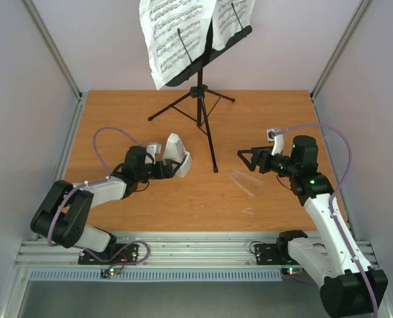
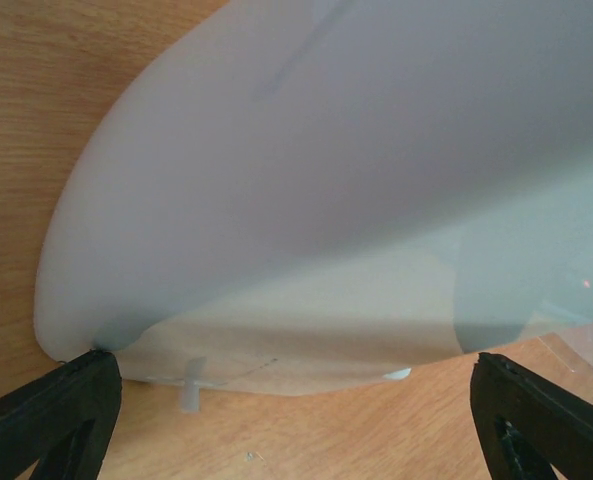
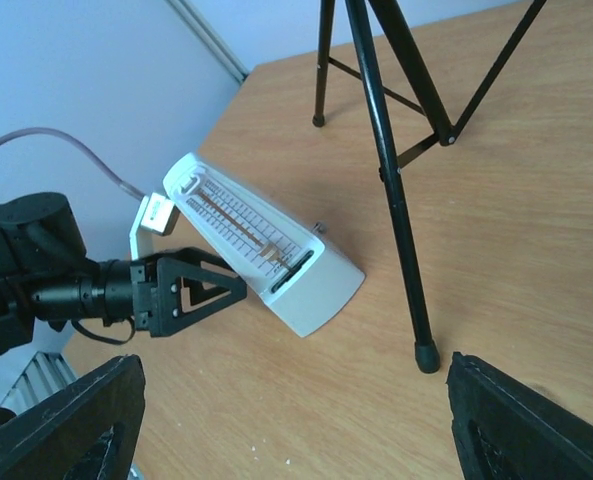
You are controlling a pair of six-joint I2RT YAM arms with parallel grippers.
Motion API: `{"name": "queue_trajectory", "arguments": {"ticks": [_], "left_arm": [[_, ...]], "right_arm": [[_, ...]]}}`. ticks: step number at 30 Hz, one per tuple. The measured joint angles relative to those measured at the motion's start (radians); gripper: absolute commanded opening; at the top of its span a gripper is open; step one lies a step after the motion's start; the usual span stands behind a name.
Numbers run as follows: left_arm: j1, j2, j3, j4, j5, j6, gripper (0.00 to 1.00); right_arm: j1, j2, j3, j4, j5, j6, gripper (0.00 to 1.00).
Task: Pack up the instrument practice props
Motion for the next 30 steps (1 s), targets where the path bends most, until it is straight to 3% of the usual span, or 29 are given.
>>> {"name": "queue_trajectory", "arguments": {"ticks": [10,19,30], "left_arm": [[0.048,0.086,0.073,0.047,0.039,0.029,0.96],[0.050,0.086,0.111,0.051,0.038,0.049,0.95],[0.050,-0.245,0.040,-0.114,-0.041,0.066,0.94]], "right_arm": [[0.048,0.020,0.000,-0.008,0.027,-0.015,0.81],[0.181,0.067,0.001,-0.011,0.140,-0.032,0.76],[0.469,0.352,0.070,0.042,0.364,0.009,0.60]]}}
